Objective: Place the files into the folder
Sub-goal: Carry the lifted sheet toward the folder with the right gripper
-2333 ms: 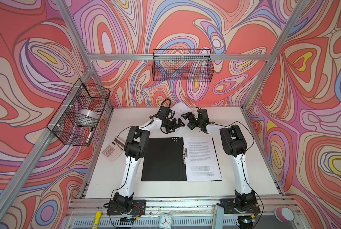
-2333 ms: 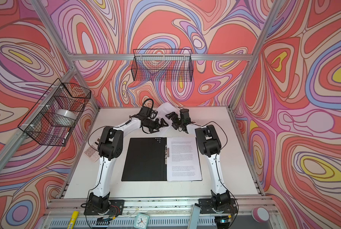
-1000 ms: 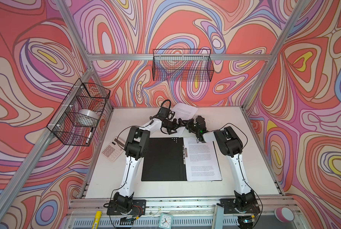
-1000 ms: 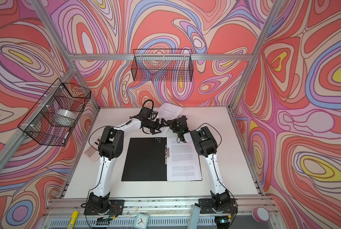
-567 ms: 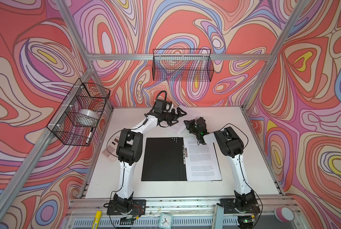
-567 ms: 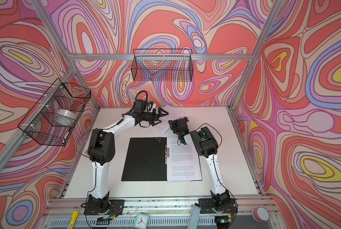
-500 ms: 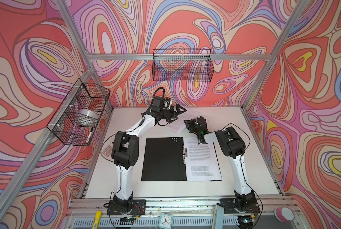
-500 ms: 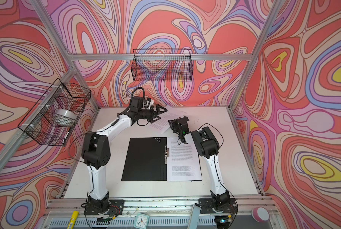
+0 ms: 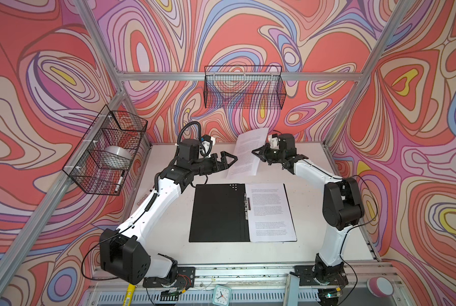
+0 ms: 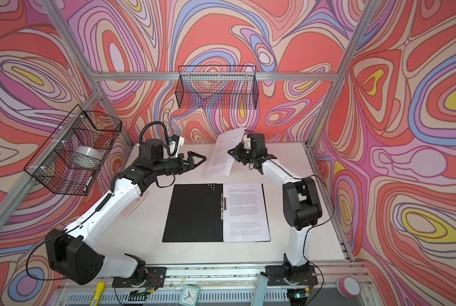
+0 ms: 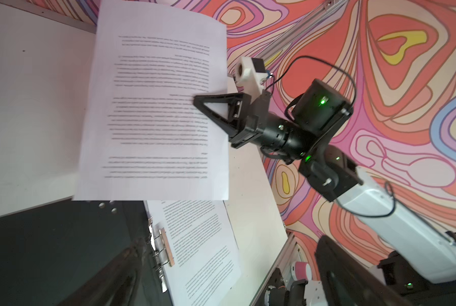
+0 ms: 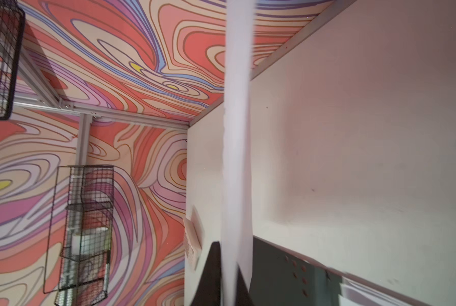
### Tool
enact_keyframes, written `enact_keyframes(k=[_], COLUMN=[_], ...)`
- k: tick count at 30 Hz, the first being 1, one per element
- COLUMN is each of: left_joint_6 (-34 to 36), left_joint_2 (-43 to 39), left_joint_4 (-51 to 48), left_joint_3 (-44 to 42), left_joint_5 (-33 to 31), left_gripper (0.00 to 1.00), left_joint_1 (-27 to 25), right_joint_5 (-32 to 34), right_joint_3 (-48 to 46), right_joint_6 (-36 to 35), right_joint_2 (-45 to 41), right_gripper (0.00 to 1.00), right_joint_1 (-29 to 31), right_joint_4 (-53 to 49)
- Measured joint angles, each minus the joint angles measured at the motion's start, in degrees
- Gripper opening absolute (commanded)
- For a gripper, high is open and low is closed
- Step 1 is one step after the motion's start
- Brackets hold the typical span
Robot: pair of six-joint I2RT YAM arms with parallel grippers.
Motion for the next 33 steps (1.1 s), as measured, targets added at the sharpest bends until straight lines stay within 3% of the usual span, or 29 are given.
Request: enact_keyframes(k=[5, 14, 19, 33], left_joint_6=[5.0, 11.7, 12.0, 11.7], left_joint_2=[-7.5, -15.4, -19.2, -19.2], left_joint_4=[-2.3, -4.3, -2.7, -0.4], left_joint_3=[-5.7, -14.6, -21.4, -21.6], left_joint_5=[-2.3, -3.0, -2.3, -1.1], left_gripper=[1.0, 1.0, 1.0, 1.0], left_joint_1=[0.0, 0.0, 0.0, 0.0], right_joint_5=[0.6, 1.4, 1.0, 1.4], right_joint_3=[-0.8, -8.0, -7.4, -9.4], right_joint_6=[-13.0, -26.9, -28.0, -24.0], right_joint_2=[-8.2, -24.9, -29.0, -30.1], right_gripper=[0.0, 0.0, 0.0, 0.0], right_joint_1=[-0.7, -0.2, -0.1, 2.0], right_joint_4=[-14.1, -25.5, -31.3, -37.2])
